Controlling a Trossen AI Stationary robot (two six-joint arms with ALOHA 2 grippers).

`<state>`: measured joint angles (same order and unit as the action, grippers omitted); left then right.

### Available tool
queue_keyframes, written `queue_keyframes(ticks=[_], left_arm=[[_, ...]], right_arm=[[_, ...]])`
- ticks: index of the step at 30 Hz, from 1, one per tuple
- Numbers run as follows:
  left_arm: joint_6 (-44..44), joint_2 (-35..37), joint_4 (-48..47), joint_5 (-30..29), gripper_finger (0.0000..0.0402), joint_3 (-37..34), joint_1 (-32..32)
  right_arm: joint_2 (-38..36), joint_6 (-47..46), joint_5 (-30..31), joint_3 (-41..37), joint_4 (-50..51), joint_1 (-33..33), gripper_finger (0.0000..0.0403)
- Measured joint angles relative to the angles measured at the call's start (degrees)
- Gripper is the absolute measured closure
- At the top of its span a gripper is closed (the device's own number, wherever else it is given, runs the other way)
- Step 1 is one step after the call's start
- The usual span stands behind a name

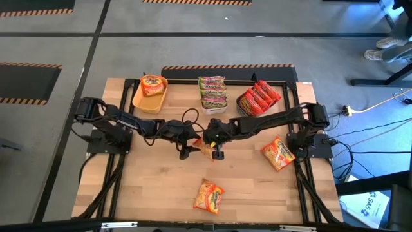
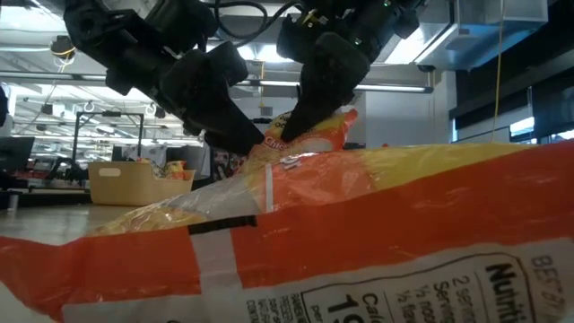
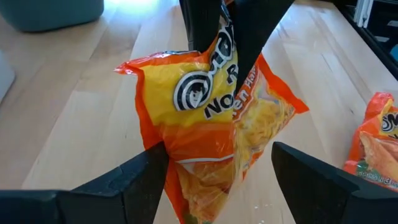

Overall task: Sort Maruchan noodles
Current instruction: Put the orange noodle pack into the yellow bin

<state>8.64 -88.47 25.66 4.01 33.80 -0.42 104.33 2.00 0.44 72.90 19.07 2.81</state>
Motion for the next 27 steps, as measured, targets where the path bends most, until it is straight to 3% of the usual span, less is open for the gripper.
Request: queue_keyframes(ticks=[16,22,27], left_arm=[[-1.4,5.9,-6.2,-0.4,0.0123,-0.1,0.9],[-2.8,6.6,-6.0,-9.1,0.0123,-0.1,1.9],[-2.4,6.8,-5.3,-10.5,0.0123,-0.1,2.3]], right_arm=[[0.0,0.0,0.5,0.2,0.6,0.2,0.0372],[0.0,0.3,0.0,0.2,0.4,0.2,0.0372],[0.0,0.6,0.0,0.2,0.5,0.2,0.0372]])
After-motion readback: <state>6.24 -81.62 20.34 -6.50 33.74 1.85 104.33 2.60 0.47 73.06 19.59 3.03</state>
